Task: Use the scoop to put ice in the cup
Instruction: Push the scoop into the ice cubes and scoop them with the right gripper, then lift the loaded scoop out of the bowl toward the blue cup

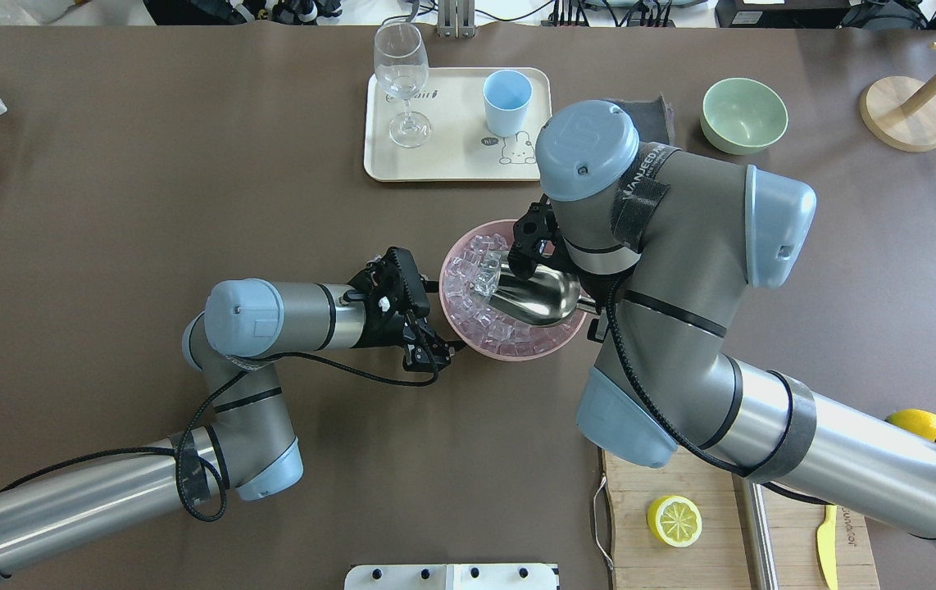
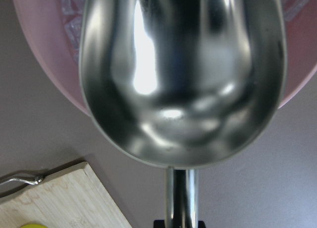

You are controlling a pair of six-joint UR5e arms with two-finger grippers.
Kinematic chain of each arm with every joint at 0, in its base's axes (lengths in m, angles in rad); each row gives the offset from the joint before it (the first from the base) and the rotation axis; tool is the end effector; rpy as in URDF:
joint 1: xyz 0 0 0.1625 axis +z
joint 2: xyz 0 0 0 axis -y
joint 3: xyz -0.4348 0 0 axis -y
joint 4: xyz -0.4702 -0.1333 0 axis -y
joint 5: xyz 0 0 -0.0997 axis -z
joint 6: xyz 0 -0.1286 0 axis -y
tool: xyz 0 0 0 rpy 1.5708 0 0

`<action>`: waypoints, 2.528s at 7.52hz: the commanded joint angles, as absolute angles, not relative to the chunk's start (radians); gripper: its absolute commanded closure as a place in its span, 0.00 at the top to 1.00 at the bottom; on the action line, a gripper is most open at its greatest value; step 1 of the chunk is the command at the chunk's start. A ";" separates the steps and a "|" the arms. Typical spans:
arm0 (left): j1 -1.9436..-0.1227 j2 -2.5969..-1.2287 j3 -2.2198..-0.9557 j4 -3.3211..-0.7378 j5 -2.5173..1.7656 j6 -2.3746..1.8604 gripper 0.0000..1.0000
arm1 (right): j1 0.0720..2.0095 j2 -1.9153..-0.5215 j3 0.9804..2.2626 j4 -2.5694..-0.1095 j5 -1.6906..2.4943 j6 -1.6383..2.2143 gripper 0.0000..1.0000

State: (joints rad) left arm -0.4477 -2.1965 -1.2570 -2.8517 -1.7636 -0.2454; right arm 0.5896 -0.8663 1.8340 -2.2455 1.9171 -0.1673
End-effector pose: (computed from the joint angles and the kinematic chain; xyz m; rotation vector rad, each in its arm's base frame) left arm 0.6977 -0.4556 0.2682 1.1791 1.1631 0.8297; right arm -0.5142 -0.4519 0.1936 0.1383 -0.4571 -1.1788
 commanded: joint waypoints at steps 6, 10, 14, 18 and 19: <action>-0.446 -2.200 -1.246 -2.849 -1.766 -0.242 0.98 | 0.669 -0.962 1.947 -2.007 1.994 -0.005 0.00; -0.446 -2.198 -1.246 -2.849 -1.767 -0.241 0.98 | 0.719 -1.026 1.941 -1.679 2.020 0.176 0.00; -0.446 -2.192 -1.246 -2.849 -1.770 -0.238 0.98 | 0.762 -1.032 1.799 -1.643 2.089 0.193 0.00; -0.454 -2.184 -1.250 -2.849 -1.778 -0.236 0.98 | 0.844 -0.899 1.532 -1.747 2.186 0.192 0.00; -0.469 -2.177 -1.258 -2.850 -1.793 -0.235 0.98 | 0.865 -0.840 1.434 -1.764 2.212 0.187 0.00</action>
